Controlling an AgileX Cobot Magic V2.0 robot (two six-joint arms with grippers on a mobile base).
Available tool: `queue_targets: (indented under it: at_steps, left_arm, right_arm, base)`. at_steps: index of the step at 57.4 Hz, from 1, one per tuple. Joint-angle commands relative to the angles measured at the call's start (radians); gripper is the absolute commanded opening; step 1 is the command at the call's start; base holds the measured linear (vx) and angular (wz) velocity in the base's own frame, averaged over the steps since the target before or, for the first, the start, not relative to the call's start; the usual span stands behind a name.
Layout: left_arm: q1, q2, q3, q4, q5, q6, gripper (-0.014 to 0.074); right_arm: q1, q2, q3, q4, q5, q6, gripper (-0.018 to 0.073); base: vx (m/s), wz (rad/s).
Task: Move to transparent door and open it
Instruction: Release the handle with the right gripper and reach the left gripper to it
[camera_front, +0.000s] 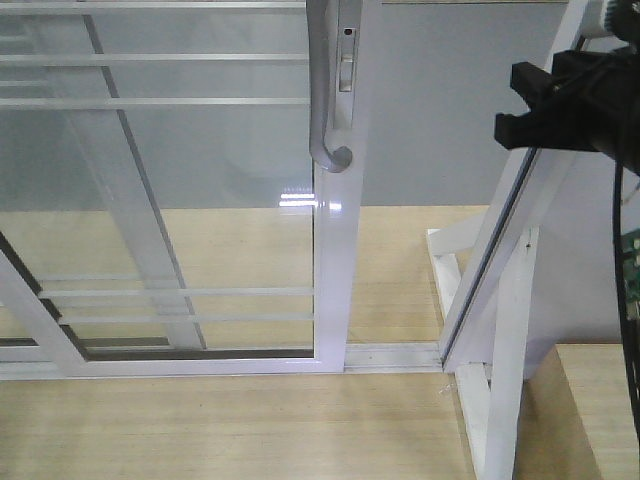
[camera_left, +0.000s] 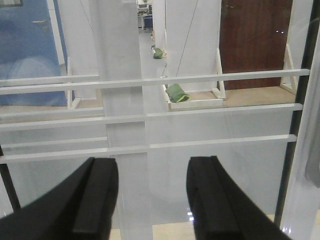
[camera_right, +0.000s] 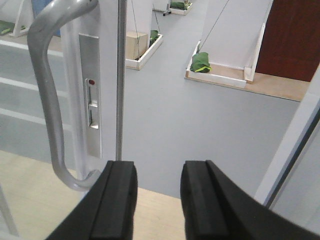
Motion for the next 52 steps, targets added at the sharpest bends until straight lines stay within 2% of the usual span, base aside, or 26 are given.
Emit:
queue_targets:
  at_steps: [1, 9, 19, 24, 30, 39, 52]
  left_arm:
    - [-0.029, 0.022, -0.035, 0.013, -0.087, -0.007, 0.0452]
    - [-0.108, 0.091, -0.038, 0.012, -0.153, -0.008, 0.0452]
    - [-0.224, 0.242, -0.046, 0.032, -0.356, -0.011, 0.0452]
    - [-0.295, 0.348, -0.092, 0.063, -0.388, -0.011, 0.0455]
    - [-0.357, 0.471, -0.189, 0.064, -0.39, -0.01, 0.0478]
    - [-0.4, 0.67, -0.349, 0.064, -0.42, -0.011, 0.0525]
    - [-0.461, 0.912, -0.558, 0.063, -0.462, -0.011, 0.0526]
  right_arm:
    - [-0.025, -0.078, 0.019, -0.005, -0.003, -0.006, 0.0302]
    - [-0.024, -0.135, 0.065, -0.006, 0.0, -0.006, 0.0302]
    - [-0.024, -0.146, 0.064, -0.005, -0.016, -0.006, 0.0302]
    - [-0.024, -0.146, 0.064, -0.001, -0.018, 0.006, 0.0302]
    - [-0.024, -0.146, 0.064, 0.027, -0.006, 0.046, 0.0302]
    - [-0.024, -0.146, 0.064, 0.032, 0.007, 0.048, 0.0302]
    - [-0.024, -0.146, 0.064, 0.033, 0.007, 0.05, 0.0302]
  base:
    - [0.0, 0.0]
    - [0.0, 0.0]
    - [0.0, 0.0]
    - [0.0, 0.0]
    - [0.0, 0.0]
    - [0.0, 0.0]
    - [0.0, 0.0]
